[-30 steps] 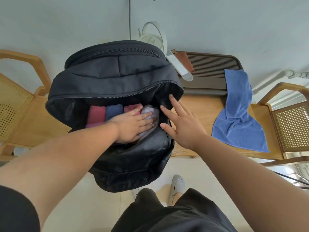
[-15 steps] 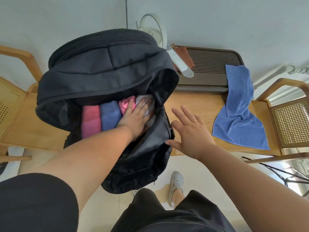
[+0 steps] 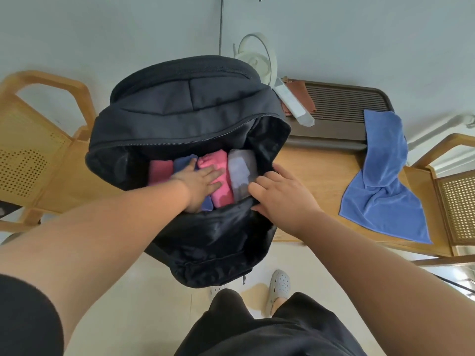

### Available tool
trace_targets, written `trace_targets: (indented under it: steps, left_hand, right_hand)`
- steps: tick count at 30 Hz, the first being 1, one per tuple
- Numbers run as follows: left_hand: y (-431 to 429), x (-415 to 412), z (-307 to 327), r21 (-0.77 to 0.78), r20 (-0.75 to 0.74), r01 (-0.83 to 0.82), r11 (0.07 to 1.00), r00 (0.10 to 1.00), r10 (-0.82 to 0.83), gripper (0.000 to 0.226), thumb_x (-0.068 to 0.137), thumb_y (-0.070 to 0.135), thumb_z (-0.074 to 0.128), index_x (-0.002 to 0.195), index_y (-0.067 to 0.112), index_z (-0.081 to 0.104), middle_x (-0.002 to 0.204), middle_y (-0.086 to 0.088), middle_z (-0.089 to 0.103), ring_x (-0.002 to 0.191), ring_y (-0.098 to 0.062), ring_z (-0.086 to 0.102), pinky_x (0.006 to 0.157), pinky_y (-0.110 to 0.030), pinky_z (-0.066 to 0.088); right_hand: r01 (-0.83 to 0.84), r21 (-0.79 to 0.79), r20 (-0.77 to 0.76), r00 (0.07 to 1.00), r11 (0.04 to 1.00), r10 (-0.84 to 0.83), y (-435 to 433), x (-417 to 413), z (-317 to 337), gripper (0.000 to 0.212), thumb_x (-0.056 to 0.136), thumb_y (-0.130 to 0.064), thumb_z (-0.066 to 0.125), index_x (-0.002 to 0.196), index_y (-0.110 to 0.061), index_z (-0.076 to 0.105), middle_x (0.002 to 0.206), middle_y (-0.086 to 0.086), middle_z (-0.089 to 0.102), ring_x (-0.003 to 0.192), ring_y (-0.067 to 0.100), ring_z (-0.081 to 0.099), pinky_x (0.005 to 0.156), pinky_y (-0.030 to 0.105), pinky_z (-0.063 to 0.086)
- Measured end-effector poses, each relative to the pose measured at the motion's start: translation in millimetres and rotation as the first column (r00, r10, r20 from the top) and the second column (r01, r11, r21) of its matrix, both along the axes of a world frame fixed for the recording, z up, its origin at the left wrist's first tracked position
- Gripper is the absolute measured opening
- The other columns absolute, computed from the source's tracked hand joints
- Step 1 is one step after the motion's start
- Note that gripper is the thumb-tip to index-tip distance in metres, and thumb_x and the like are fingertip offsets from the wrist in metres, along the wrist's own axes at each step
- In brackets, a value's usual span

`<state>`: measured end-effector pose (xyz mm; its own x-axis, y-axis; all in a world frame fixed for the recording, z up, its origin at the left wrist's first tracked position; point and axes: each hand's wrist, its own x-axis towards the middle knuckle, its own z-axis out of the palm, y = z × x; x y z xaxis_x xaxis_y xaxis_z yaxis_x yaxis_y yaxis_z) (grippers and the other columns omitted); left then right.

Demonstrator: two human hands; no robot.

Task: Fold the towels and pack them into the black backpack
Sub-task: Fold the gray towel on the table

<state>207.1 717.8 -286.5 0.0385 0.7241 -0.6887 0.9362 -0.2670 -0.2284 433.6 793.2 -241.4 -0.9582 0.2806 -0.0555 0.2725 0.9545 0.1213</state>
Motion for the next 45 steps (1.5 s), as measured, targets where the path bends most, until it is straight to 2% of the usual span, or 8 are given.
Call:
trace_targets:
  steps: [12, 16, 19, 22, 28, 31, 39, 45]
  left_hand:
    - [15.4, -13.7, 14.5, -0.102, -0.023, 0.053, 0.993, 0.998, -0.055, 0.044, 0.102, 0.032, 0.041, 0.146, 0.032, 0.045, 0.169, 0.000, 0.000, 0.155, -0.022, -0.002, 0.116, -0.070, -0.003]
    - [14.6, 3.5, 8.5, 0.163, 0.062, 0.179, 0.970, 0.980, -0.191, 0.068, 0.097, 0.050, 0.048, 0.157, 0.028, 0.023, 0.164, -0.010, 0.018, 0.153, -0.028, 0.012, 0.122, -0.057, 0.004]
    - [12.7, 7.8, -4.2, -0.011, 0.009, 0.110, 0.994, 0.994, -0.110, 0.077, 0.099, 0.051, 0.043, 0.161, 0.027, 0.004, 0.168, -0.007, -0.008, 0.155, -0.025, -0.008, 0.122, -0.058, -0.003]
    - [15.2, 6.1, -18.4, -0.035, 0.013, 0.068, 0.997, 0.998, -0.068, 0.078, 0.098, 0.061, 0.036, 0.161, 0.026, 0.006, 0.168, -0.003, -0.009, 0.154, -0.024, -0.015, 0.120, -0.060, -0.008]
    - [12.0, -0.1, 0.0, 0.181, 0.324, -0.111, 0.977, 0.945, 0.047, 0.051, 0.102, 0.036, 0.044, 0.152, 0.027, 0.040, 0.165, -0.002, 0.025, 0.154, -0.022, 0.014, 0.124, -0.046, 0.008]
    - [10.8, 3.1, 21.0, 0.324, 0.532, -0.382, 0.866, 0.830, 0.167, 0.032, 0.098, 0.026, 0.045, 0.121, 0.021, 0.067, 0.130, -0.005, 0.061, 0.126, -0.030, 0.052, 0.110, -0.046, 0.038]
    - [13.1, 88.1, 88.3, 0.476, 0.758, -0.611, 0.632, 0.650, 0.056, 0.026, 0.100, 0.035, 0.045, 0.096, 0.022, 0.066, 0.096, 0.001, 0.061, 0.094, -0.021, 0.055, 0.082, -0.042, 0.048]
    - [55.9, 162.5, 90.9, 0.490, 0.755, -0.505, 0.710, 0.653, -0.057, 0.024, 0.098, 0.033, 0.047, 0.098, 0.019, 0.066, 0.096, 0.000, 0.059, 0.093, -0.020, 0.054, 0.076, -0.040, 0.047]
  right_hand:
    - [0.149, -0.025, 0.041, 0.988, 0.989, -0.148, 4.0, 13.2, 3.2, 0.014, 0.095, -0.037, 0.057, 0.100, -0.024, 0.054, 0.095, -0.005, 0.062, 0.099, 0.024, 0.060, 0.112, 0.047, 0.036]
    - [0.147, -0.025, 0.030, 0.989, 0.989, -0.146, 0.2, 10.3, 2.2, 0.014, 0.094, -0.036, 0.059, 0.100, -0.025, 0.052, 0.097, -0.005, 0.059, 0.098, 0.024, 0.058, 0.106, 0.045, 0.039]
    - [0.134, -0.031, 0.023, 0.991, 0.991, -0.133, -2.6, 10.1, -0.1, 0.014, 0.094, -0.035, 0.059, 0.099, -0.025, 0.052, 0.096, -0.005, 0.058, 0.097, 0.023, 0.057, 0.104, 0.043, 0.040]
    - [0.128, -0.041, 0.014, 0.992, 0.991, -0.127, -4.1, 9.9, -1.7, 0.011, 0.093, -0.032, 0.057, 0.097, -0.023, 0.052, 0.095, -0.004, 0.058, 0.096, 0.023, 0.056, 0.101, 0.041, 0.041]
    - [0.173, -0.123, -0.047, 0.982, 0.977, -0.180, -6.6, 11.9, 0.8, 0.035, 0.089, -0.038, 0.062, 0.120, -0.024, 0.055, 0.123, -0.002, 0.056, 0.125, 0.024, 0.049, 0.112, 0.039, 0.037]
    - [0.232, -0.223, -0.103, 0.960, 0.947, -0.260, -6.5, 17.9, 4.4, 0.055, 0.085, -0.043, 0.066, 0.136, -0.026, 0.051, 0.143, 0.001, 0.046, 0.138, 0.025, 0.038, 0.115, 0.041, 0.032]
    - [0.380, -0.503, -0.240, 0.801, 0.776, -0.548, 24.5, 44.3, 4.9, 0.045, 0.088, -0.021, 0.056, 0.133, -0.021, 0.055, 0.139, 0.001, 0.047, 0.132, 0.022, 0.041, 0.110, 0.037, 0.034]
    - [0.557, -0.470, -0.074, 0.748, 0.685, -0.659, 64.5, 101.6, -1.8, 0.041, 0.091, -0.026, 0.061, 0.131, -0.024, 0.055, 0.146, 0.003, 0.041, 0.135, 0.027, 0.038, 0.109, 0.039, 0.033]
